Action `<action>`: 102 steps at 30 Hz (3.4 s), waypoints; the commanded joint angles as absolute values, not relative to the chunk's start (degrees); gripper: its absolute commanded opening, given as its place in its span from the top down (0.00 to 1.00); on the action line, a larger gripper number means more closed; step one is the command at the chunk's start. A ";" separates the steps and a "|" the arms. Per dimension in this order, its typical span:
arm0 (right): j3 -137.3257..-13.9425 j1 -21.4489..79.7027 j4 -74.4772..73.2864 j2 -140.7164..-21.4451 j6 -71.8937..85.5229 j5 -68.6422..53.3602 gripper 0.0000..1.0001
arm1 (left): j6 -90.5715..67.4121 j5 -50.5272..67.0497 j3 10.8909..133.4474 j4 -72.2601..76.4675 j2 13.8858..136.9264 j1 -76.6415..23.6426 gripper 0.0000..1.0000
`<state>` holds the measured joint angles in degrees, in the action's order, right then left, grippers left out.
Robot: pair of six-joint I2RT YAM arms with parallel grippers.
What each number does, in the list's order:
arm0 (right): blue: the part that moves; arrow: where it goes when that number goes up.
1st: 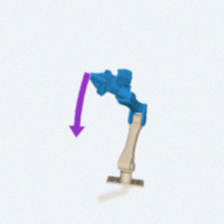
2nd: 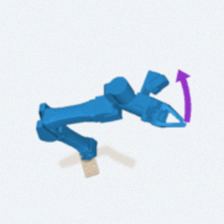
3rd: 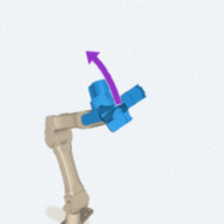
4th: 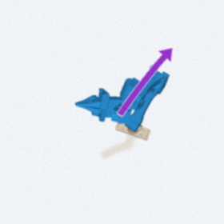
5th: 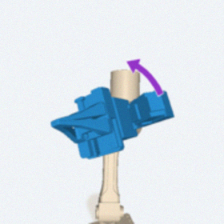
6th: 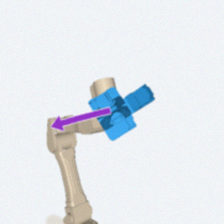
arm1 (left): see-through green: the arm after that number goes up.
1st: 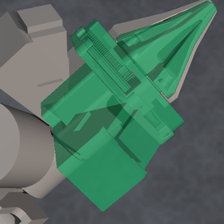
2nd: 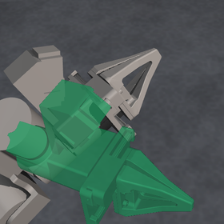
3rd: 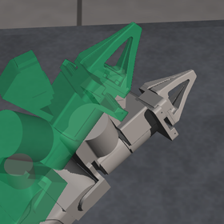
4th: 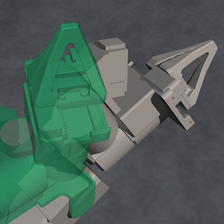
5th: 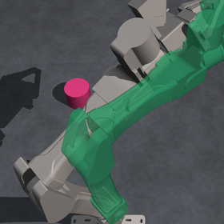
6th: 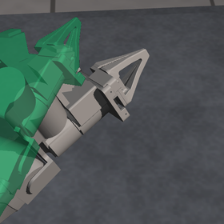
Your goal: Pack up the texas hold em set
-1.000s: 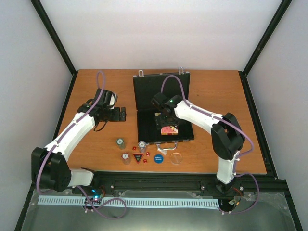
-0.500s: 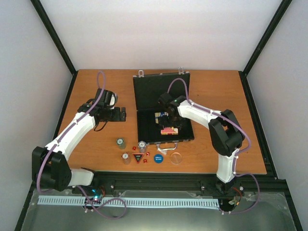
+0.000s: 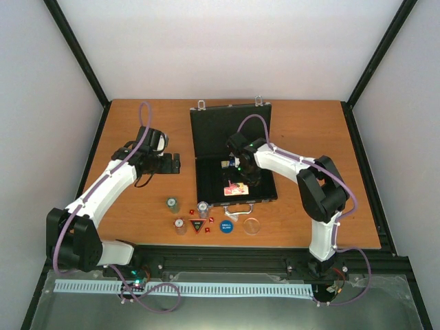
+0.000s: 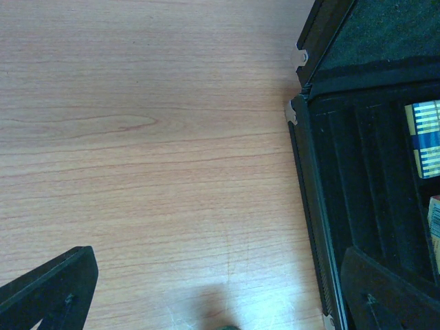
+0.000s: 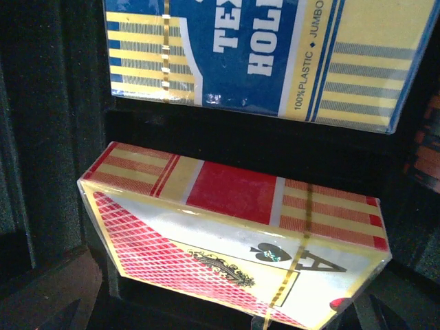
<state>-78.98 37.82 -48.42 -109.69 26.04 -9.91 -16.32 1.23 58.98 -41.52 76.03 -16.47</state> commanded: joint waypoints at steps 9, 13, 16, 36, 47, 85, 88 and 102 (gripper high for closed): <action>-79.78 38.01 -51.26 -105.18 24.78 -1.15 0.00 | -16.48 1.07 60.82 -40.98 76.39 -16.61 0.00; -81.63 38.06 -51.35 -103.49 25.13 3.31 0.00 | -16.66 1.48 60.91 -40.69 76.55 -16.61 0.00; -83.28 38.06 -51.89 -104.76 25.54 6.59 0.00 | -16.57 1.58 61.08 -40.61 76.71 -16.61 0.00; -80.84 41.04 -52.16 -109.75 25.55 17.18 0.00 | -16.25 1.60 60.47 -40.31 76.97 -16.61 0.00; -77.49 42.01 -49.40 -109.12 22.90 17.68 0.00 | -16.44 1.73 59.86 -40.19 76.54 -16.61 0.00; -84.50 59.16 -46.47 -104.88 14.69 -11.16 0.21 | -22.25 -10.13 73.50 -51.35 75.70 -16.53 0.00; -85.25 60.98 -48.10 -107.11 14.30 -9.82 0.19 | -22.31 -10.01 72.31 -51.26 74.54 -16.52 0.00; -89.35 62.93 -53.35 -113.60 17.36 0.01 0.17 | -21.77 -8.95 70.22 -49.87 73.23 -16.57 0.00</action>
